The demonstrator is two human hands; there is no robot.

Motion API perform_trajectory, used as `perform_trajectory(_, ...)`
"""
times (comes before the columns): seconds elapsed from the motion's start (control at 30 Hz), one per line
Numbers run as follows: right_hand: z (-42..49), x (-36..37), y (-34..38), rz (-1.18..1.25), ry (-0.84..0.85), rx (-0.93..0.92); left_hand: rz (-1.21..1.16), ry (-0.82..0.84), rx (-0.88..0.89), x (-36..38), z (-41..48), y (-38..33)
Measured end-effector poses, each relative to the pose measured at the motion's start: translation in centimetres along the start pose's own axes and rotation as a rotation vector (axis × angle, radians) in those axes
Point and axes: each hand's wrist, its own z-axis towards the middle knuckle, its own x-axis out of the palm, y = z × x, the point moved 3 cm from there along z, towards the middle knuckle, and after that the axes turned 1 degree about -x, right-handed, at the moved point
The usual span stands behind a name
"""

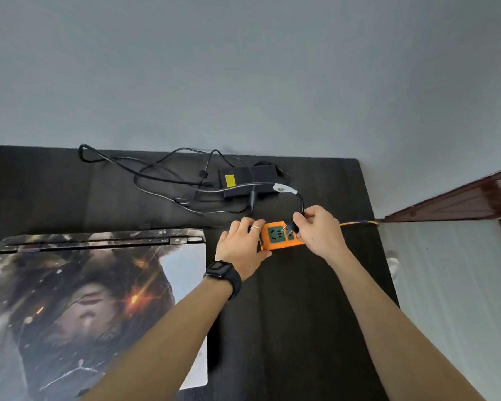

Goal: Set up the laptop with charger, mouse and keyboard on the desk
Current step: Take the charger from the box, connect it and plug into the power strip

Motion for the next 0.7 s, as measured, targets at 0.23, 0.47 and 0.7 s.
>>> perform_trajectory(0.23,0.0,0.8,-0.8,0.104,-0.019,-0.034,0.077,0.022,0.104,0.1,1.3,0.5)
perform_trajectory(0.47,-1.3,2.5,-1.5,0.155,-0.086,-0.126,0.021,-0.005,0.059,0.4,0.7,0.4)
perform_trajectory(0.7,-1.5,2.8,-1.8,0.141,-0.146,-0.163,-0.021,-0.010,0.051,0.6,0.7,0.7)
